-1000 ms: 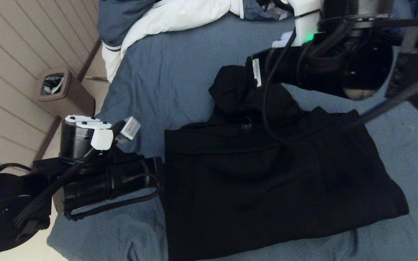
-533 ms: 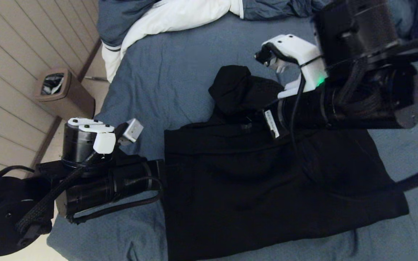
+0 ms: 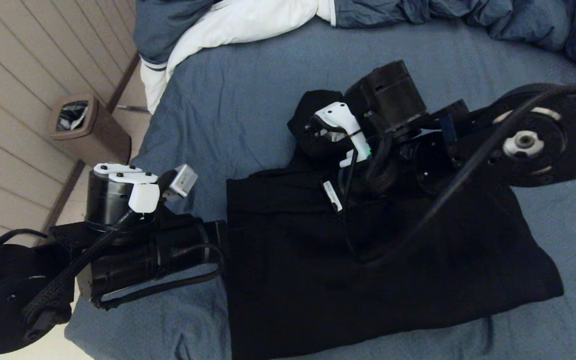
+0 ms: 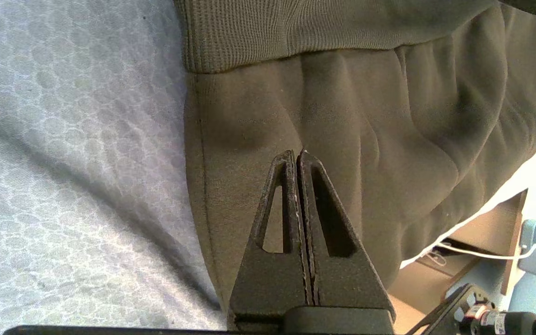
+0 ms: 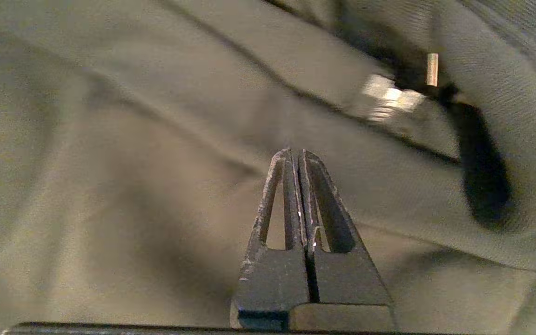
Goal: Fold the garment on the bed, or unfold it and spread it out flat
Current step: Unfold the black sweatshirt
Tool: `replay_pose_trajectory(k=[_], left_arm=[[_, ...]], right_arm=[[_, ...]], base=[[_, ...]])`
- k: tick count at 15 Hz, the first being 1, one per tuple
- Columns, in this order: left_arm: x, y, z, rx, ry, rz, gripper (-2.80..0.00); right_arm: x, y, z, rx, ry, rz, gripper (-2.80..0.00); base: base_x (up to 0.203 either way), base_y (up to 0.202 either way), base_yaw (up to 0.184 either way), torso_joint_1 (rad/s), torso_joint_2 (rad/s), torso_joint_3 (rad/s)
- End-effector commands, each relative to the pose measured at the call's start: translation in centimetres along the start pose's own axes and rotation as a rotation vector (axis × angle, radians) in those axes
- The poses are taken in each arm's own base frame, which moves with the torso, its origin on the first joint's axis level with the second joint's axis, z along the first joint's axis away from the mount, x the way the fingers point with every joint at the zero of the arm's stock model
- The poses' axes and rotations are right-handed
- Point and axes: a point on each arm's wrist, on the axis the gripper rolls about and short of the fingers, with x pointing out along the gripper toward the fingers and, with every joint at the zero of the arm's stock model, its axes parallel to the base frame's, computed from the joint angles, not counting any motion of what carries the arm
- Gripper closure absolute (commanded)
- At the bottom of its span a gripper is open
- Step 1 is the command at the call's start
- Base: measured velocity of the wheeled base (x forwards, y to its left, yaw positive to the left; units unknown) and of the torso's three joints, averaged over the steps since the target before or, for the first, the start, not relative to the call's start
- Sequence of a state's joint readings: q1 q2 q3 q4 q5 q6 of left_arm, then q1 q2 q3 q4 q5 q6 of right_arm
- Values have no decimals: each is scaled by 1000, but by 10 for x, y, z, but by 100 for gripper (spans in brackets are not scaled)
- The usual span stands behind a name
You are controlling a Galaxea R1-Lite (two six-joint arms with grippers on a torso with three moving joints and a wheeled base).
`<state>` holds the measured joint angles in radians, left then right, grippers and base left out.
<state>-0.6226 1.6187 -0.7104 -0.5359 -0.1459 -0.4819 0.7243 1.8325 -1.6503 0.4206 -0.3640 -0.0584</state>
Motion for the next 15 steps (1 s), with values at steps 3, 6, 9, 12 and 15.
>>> replay_pose_trajectory(k=[3, 6, 9, 12, 15], left_arm=[[1, 0, -1, -6, 6, -4, 0], [3, 1, -3, -19, 14, -5, 0], [4, 1, -3, -21, -6, -15, 0], [5, 1, -4, -19, -12, -20, 0], [10, 3, -7, -21, 5, -14, 0]], right_arm=[[35, -7, 1, 9, 22, -93, 0], [66, -12, 22, 110, -138, -239, 0], [94, -17, 50, 224, -379, -424, 0], [99, -28, 70, 263, -553, -525, 0], [93, -50, 77, 294, -659, -604, 0]], base=[[0, 0, 0, 0, 0, 0], [0, 0, 0, 0, 0, 0], [0, 0, 0, 0, 0, 0], [0, 0, 0, 0, 0, 0], [0, 0, 0, 0, 0, 0]])
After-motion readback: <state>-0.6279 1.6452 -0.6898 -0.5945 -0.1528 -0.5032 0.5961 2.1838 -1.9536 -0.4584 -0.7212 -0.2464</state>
